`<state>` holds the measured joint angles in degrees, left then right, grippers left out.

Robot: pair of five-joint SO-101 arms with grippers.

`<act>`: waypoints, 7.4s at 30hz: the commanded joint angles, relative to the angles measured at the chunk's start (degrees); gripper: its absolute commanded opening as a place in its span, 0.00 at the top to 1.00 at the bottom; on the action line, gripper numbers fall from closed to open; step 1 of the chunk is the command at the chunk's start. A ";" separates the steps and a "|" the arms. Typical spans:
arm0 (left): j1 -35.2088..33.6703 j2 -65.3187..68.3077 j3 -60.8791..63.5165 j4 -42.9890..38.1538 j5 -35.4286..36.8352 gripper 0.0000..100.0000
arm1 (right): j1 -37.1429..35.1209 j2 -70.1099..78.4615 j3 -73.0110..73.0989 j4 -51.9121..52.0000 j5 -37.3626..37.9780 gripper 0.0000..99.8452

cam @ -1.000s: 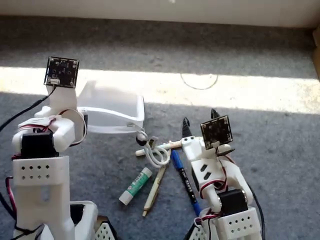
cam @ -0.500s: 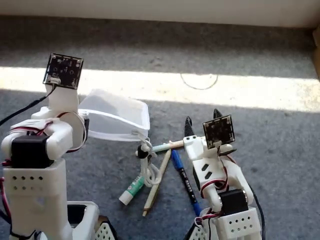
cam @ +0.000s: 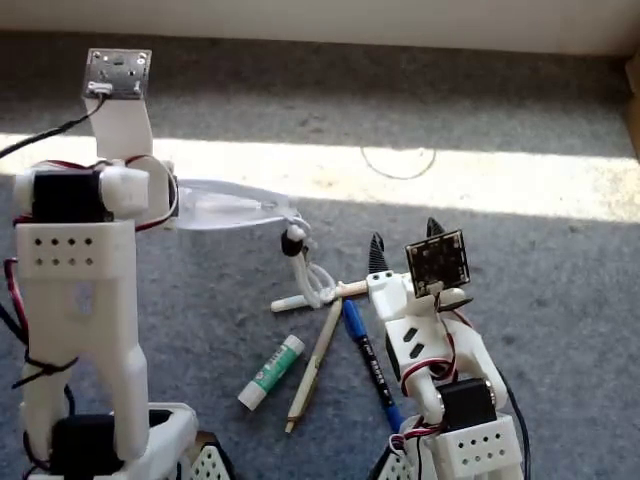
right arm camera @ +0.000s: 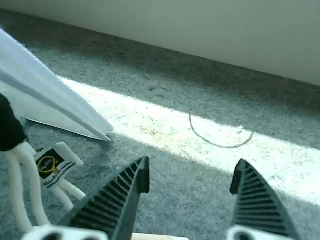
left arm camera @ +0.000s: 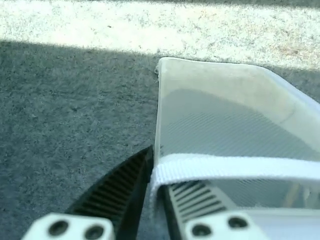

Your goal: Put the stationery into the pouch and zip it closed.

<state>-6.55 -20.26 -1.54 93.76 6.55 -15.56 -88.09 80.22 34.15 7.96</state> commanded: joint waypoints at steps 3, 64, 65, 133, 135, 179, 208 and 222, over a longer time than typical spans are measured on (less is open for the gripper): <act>0.92 3.47 -8.22 2.73 7.21 0.97 | 0.40 -0.66 -0.40 -1.80 -0.35 0.77; -2.59 3.47 0.13 1.85 21.19 0.97 | 1.71 34.33 -28.70 38.29 -20.40 0.80; -2.59 3.47 0.13 1.85 21.19 0.97 | 1.80 34.33 -28.09 38.29 -20.40 0.80; -3.03 3.47 1.98 0.53 21.01 0.97 | 4.44 63.43 -47.60 49.10 -28.13 0.85; -3.03 3.56 1.98 0.53 21.01 0.97 | 4.44 63.43 -45.67 47.25 -28.13 0.85; -4.88 3.91 1.98 0.53 18.81 0.97 | 9.45 76.62 -30.11 25.71 -15.65 0.85; -4.79 3.91 1.98 0.53 18.81 0.97 | 9.19 76.62 -34.77 26.07 -15.56 0.86; -4.97 3.91 1.98 0.53 18.81 0.97 | 9.27 76.53 -35.03 26.15 -10.46 0.99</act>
<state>-10.77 -17.10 0.22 95.16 25.89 -6.51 -11.25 48.04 60.53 -3.12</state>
